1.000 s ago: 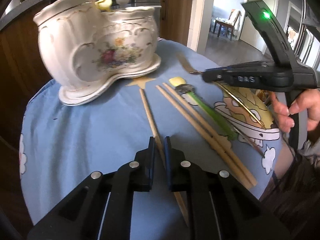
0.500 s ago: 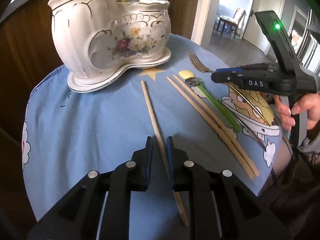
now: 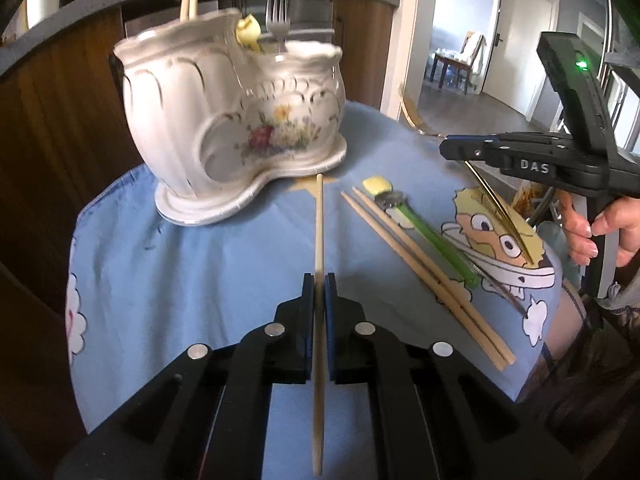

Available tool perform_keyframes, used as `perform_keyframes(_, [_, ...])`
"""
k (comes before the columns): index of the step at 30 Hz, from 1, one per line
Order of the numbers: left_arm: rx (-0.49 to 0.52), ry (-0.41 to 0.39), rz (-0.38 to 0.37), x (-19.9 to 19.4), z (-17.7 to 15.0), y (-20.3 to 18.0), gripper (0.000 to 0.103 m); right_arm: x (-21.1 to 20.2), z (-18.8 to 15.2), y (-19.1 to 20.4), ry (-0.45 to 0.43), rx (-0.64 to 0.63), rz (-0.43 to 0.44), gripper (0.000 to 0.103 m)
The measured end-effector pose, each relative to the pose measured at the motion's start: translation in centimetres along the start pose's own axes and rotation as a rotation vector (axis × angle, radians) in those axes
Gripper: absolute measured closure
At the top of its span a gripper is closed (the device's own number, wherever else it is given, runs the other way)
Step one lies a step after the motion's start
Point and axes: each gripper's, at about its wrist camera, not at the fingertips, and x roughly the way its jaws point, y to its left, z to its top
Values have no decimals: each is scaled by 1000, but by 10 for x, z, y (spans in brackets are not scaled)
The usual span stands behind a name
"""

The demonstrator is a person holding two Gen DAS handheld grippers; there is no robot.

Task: Organize utensils
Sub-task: 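Carry both to the pot and lower the chopstick into the taller cup with the left tool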

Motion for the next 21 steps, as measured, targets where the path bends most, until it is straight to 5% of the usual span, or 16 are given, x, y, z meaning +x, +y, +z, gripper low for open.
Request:
perform_keyframes(11, [16,-130,-23,-34,18,6,98,-53,29,29,-246,-64,33,97])
perform_keyframes(21, [18,-310,-19,-79,55,15,98,-66,77,50,-346,-104,50,97])
